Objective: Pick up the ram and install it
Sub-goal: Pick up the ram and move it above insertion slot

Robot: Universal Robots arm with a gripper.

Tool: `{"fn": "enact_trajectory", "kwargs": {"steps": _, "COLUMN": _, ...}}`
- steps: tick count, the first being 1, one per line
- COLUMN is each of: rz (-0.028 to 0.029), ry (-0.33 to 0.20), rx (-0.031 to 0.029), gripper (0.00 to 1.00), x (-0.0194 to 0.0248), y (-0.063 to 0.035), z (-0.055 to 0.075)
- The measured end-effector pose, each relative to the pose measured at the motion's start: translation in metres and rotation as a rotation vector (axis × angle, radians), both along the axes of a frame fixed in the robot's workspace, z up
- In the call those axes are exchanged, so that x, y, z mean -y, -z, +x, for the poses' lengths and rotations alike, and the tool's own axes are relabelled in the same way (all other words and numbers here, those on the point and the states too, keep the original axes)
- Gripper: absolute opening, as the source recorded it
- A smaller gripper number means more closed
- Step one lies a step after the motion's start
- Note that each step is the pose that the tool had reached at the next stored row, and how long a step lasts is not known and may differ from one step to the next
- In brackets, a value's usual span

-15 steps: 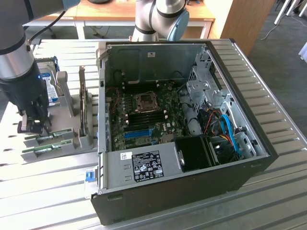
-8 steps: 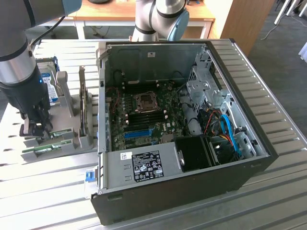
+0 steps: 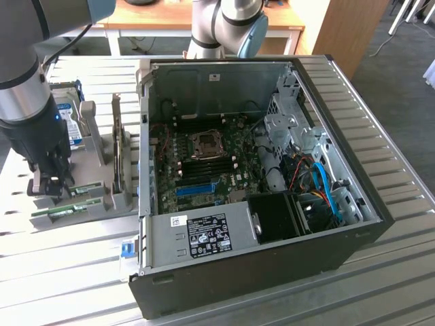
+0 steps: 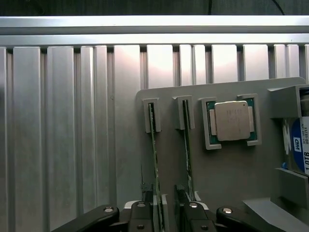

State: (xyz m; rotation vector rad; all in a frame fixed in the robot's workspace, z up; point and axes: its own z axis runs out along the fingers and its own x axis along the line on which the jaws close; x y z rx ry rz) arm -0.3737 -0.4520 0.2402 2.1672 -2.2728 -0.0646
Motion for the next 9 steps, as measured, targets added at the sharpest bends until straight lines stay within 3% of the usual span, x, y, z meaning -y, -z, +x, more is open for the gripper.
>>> {"fn": "enact_trajectory", "kwargs": {"steps": 9, "rz": 0.0001, "ry": 0.000, "rx": 0.0001, "gripper": 0.31, "x": 0.0007, "y": 0.0013, "z": -0.0001}}
